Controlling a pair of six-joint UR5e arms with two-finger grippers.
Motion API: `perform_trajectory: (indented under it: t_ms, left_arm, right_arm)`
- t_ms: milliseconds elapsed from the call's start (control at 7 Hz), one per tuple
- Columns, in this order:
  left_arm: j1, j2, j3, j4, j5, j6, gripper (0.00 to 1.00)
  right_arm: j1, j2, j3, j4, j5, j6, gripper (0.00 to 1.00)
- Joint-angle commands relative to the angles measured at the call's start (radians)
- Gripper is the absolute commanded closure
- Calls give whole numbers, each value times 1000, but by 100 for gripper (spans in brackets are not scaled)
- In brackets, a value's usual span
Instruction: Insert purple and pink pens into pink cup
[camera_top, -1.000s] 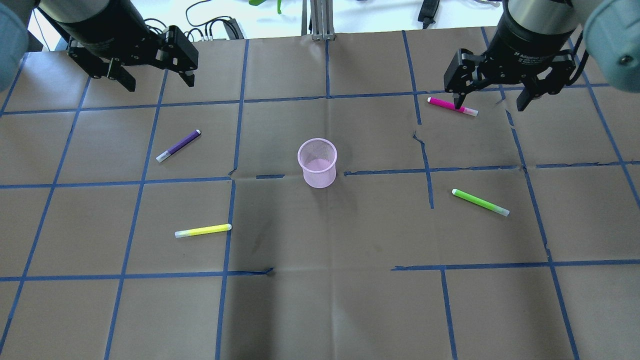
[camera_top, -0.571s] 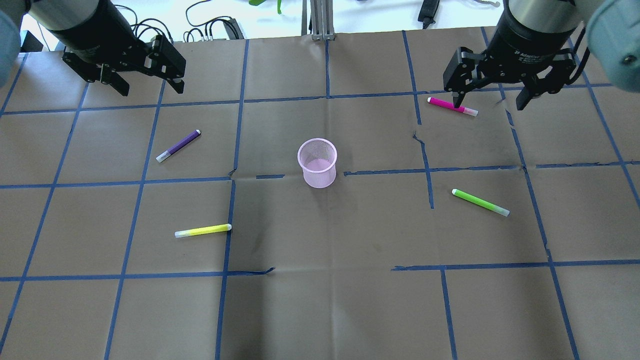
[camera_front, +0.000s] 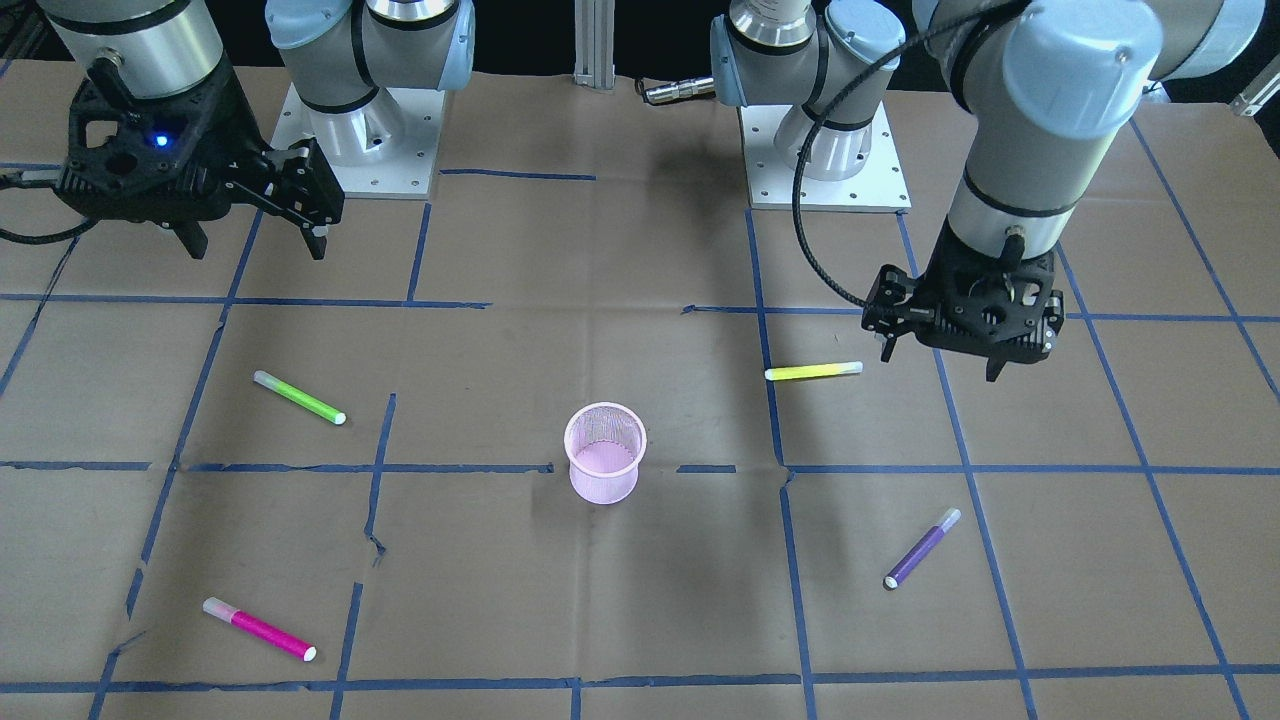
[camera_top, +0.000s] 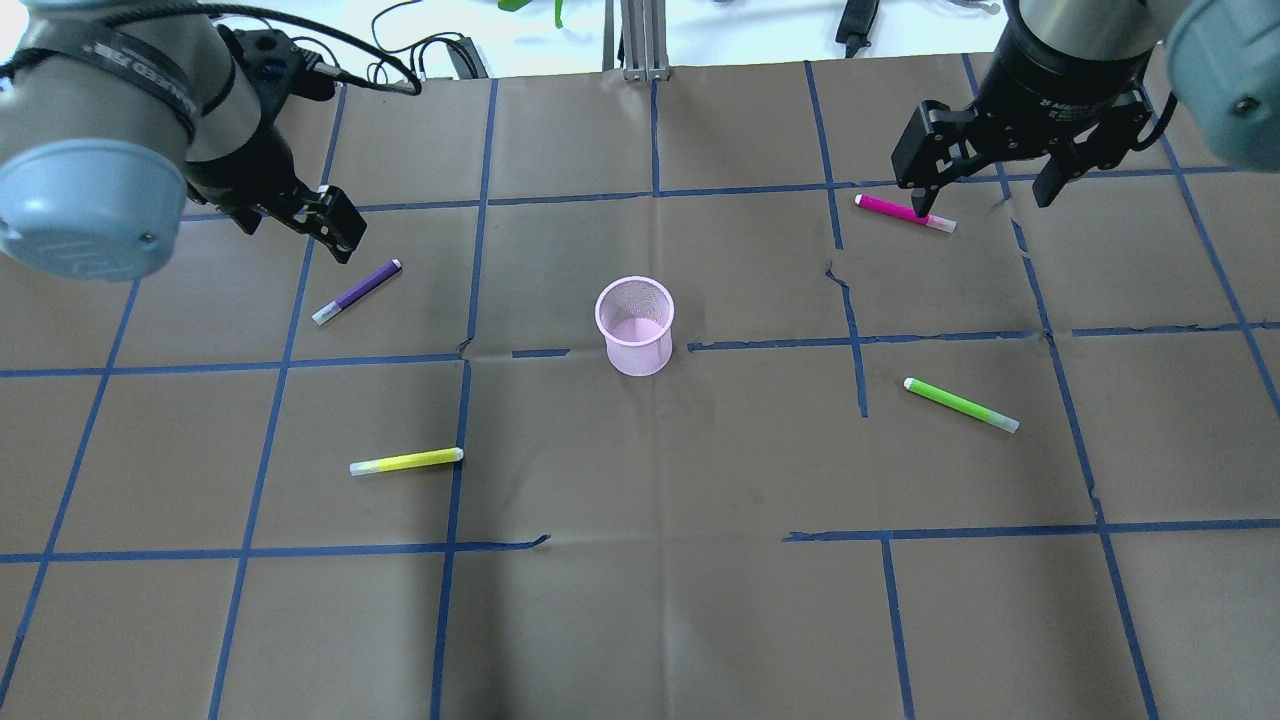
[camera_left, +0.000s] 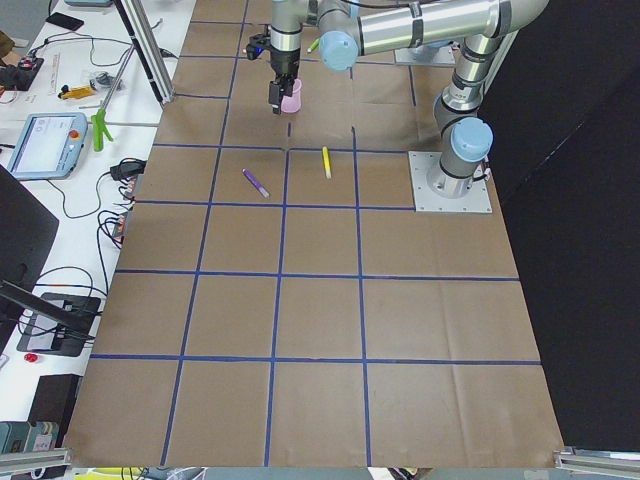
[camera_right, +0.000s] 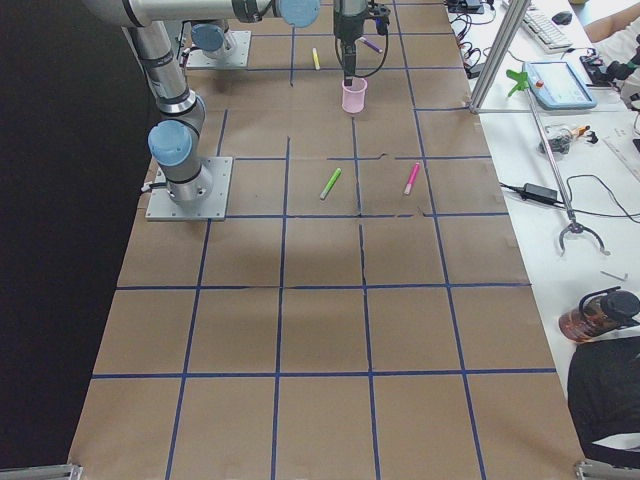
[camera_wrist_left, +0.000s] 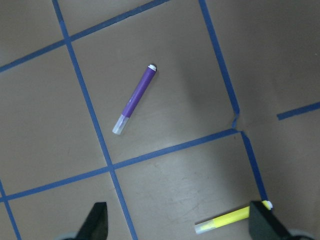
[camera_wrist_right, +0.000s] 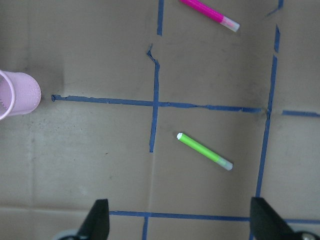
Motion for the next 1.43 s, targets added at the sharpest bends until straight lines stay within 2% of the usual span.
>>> perform_trajectory:
  t_ms: [0, 286, 429, 714, 857, 1000, 1143, 1286]
  left_arm:
    - [6, -97, -32, 97, 13, 110, 2]
    - [8, -223, 3, 105, 18, 123, 2]
    - [6, -293, 55, 93, 54, 129, 3]
    - [6, -431, 194, 87, 70, 277, 2]
    - [6, -497, 266, 73, 70, 307, 2]
    - [6, -551, 329, 3, 129, 325, 2]
    - [2, -591, 373, -55, 162, 342, 2]
    - [-6, -599, 370, -100, 164, 330, 2]
  right_arm:
    - [-69, 48, -3, -63, 11, -409, 0]
    - [-120, 117, -42, -112, 11, -683, 0]
    - [-120, 188, -128, -100, 11, -767, 0]
    - [-119, 331, -278, -87, 2, -921, 0]
    - [-114, 400, -354, -85, 1, -964, 0]
    - [-111, 475, -433, -85, 2, -999, 0]
    - [-107, 543, -502, -61, -2, -1012, 0]
    - [-87, 578, -520, -18, -42, -1009, 0]
